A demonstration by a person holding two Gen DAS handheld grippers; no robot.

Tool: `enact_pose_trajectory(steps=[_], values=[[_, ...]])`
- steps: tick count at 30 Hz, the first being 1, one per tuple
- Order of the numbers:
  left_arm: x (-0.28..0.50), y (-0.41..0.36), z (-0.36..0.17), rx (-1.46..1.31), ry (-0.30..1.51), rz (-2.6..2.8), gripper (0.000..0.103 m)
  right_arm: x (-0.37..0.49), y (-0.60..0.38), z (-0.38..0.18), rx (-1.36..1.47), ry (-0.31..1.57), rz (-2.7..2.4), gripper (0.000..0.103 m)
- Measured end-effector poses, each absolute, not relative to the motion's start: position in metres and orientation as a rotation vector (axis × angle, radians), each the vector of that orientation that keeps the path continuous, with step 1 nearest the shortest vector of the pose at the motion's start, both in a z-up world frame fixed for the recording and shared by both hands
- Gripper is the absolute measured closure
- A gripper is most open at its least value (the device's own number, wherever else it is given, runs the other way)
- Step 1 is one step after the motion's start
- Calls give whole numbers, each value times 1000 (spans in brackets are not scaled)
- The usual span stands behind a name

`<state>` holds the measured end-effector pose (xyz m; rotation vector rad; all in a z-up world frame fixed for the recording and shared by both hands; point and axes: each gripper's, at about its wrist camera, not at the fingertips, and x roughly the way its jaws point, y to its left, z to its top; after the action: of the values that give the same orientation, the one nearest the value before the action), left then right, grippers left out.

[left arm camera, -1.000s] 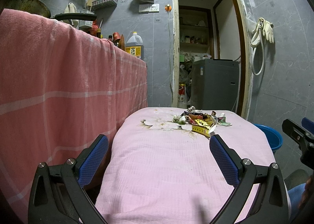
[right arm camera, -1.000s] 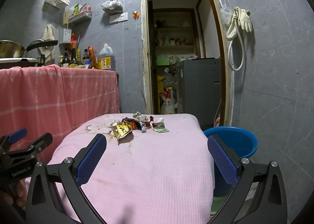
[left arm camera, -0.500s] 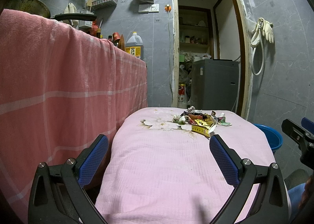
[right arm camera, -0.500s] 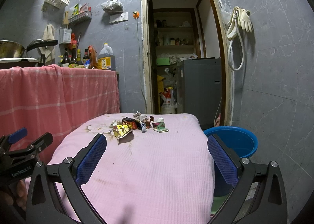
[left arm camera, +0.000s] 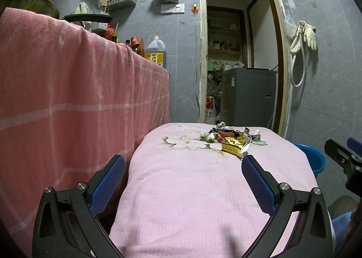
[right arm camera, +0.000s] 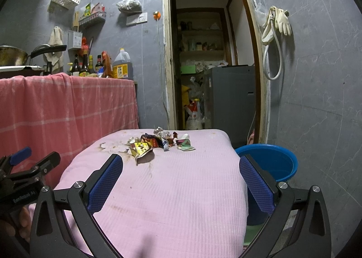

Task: Collect trash

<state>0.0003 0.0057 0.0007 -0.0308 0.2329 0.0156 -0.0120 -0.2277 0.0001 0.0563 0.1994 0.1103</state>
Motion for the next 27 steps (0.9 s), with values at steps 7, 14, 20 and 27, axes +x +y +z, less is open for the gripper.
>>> enact_pose_trajectory(steps=[7,14,20,27], values=[[4,5,0,-31,243,19,2,-12,-228,-1,56,200,113,0],[9,6,0,-33,255,21,2,-7,-224,-1,57,208,120,0],[16,6,2,-30,273,37,2,-2,-218,5,44,211,134,0],[30,7,10,-21,288,75,2,9,-216,15,42,200,149,0]])
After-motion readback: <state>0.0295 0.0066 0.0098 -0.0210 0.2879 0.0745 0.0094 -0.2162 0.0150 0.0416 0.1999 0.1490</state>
